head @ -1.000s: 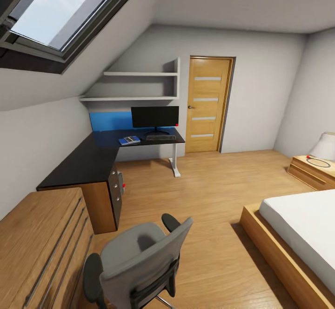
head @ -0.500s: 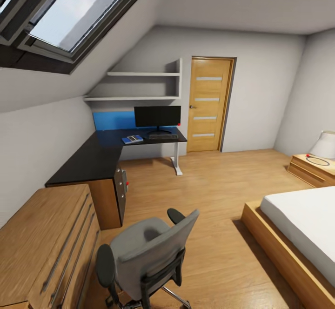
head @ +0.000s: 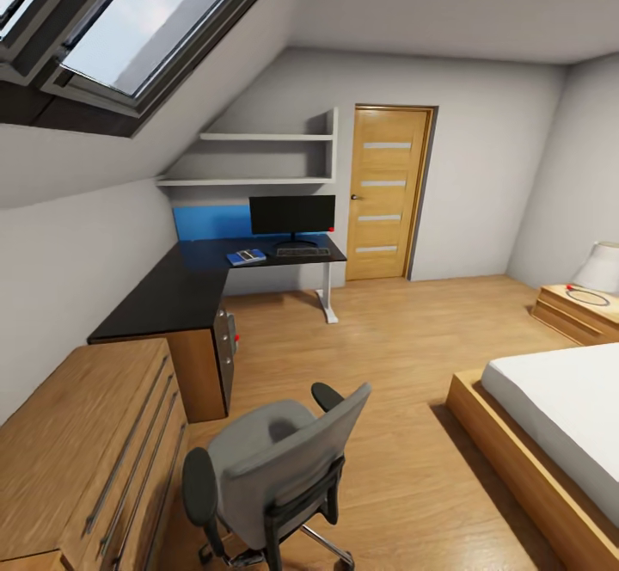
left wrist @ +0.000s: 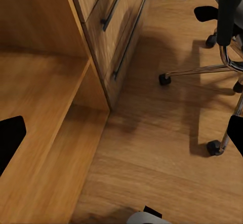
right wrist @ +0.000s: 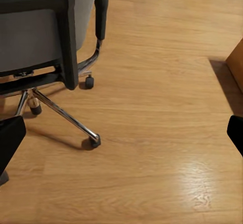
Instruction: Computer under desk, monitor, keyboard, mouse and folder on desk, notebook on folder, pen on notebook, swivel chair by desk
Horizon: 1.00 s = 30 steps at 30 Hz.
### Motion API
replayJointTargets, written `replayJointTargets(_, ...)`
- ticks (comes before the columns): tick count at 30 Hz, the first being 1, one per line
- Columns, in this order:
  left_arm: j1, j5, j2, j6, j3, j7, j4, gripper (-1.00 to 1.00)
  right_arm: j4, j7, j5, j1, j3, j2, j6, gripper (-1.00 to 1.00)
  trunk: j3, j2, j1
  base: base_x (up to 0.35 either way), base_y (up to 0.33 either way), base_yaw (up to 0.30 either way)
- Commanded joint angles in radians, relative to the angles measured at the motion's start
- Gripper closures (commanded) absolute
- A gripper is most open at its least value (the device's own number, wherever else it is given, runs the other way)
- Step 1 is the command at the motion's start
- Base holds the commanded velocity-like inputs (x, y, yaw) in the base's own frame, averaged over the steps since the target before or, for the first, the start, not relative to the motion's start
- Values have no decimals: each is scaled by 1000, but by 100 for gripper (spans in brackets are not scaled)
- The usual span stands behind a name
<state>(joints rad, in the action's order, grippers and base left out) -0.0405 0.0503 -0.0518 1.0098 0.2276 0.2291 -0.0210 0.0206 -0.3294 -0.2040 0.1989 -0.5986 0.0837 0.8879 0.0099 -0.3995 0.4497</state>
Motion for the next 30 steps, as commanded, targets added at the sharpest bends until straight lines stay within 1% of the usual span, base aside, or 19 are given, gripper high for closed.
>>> replayJointTargets(1, -1, 5, 0, 1, -1, -2, -2, -100, 2, -2, -8, 1, -9, 1, 3, -100, 0, -1, 0, -4, 3, 89)
replayJointTargets(8, -1, 5, 0, 1, -2, -2, -2, -100, 2, -2, -8, 1, -9, 1, 3, -100, 0, -1, 0, -1, 1, 203)
replayJointTargets(26, -1, 5, 1, 1, -2, -1, -2, -100, 2, -2, -7, 1, -9, 1, 3, -100, 0, -1, 0, 0, 0, 272)
replayJointTargets(30, -1, 5, 1, 1, -2, -2, -2, -100, 2, -1, -6, 1, -10, 1, 3, -100, 0, -1, 0, -81, 0, 132)
